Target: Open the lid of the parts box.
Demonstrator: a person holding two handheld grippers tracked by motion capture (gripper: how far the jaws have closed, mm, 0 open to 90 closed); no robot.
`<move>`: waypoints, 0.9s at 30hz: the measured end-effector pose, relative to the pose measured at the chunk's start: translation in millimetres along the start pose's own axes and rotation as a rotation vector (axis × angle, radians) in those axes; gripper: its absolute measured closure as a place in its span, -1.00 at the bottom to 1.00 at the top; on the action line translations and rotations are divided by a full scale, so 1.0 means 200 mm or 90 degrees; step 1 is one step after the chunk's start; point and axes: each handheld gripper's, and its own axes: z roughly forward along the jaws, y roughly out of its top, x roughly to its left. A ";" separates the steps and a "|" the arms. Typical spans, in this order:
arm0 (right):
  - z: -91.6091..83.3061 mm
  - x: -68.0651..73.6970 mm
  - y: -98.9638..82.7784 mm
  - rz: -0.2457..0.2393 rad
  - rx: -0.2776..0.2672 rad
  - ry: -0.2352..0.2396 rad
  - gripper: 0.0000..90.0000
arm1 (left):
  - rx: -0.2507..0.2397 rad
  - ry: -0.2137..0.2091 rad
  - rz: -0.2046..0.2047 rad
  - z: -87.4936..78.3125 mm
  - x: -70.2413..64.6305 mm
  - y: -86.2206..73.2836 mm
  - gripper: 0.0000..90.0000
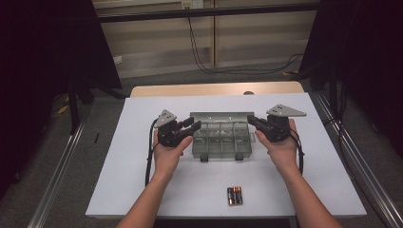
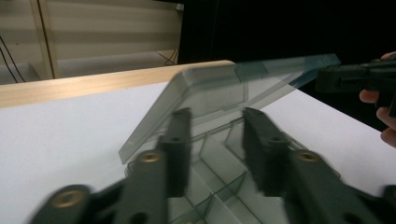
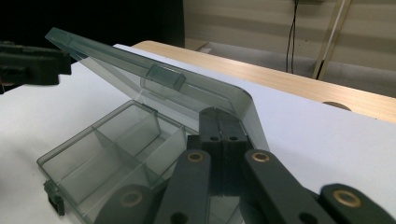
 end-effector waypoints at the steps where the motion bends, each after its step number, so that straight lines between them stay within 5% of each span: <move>1: 0.00 -0.01 0.01 0.000 0.000 0.002 1.00 | 0.004 0.000 0.000 -0.01 0.00 0.00 0.11; 3: 0.01 -0.01 0.02 0.003 -0.001 0.004 1.00 | 0.016 -0.009 -0.002 -0.02 0.01 0.00 -0.08; 7: 0.02 -0.02 0.04 0.006 0.001 0.002 1.00 | 0.003 -0.050 -0.056 -0.03 0.06 -0.01 -0.42; 10: 0.03 -0.03 0.05 0.004 0.000 0.000 1.00 | 0.017 -0.046 -0.063 -0.03 0.10 0.00 -0.75; 14: 0.04 -0.03 0.06 0.011 -0.004 -0.001 1.00 | 0.026 -0.031 -0.073 -0.01 0.14 0.01 -0.92; 21: 0.07 -0.04 0.09 0.009 -0.004 -0.006 1.00 | 0.059 0.014 -0.052 0.07 0.17 0.07 -0.89; 27: 0.09 -0.06 0.12 0.014 -0.005 -0.011 1.00 | 0.110 0.073 -0.055 0.14 0.18 0.10 -0.59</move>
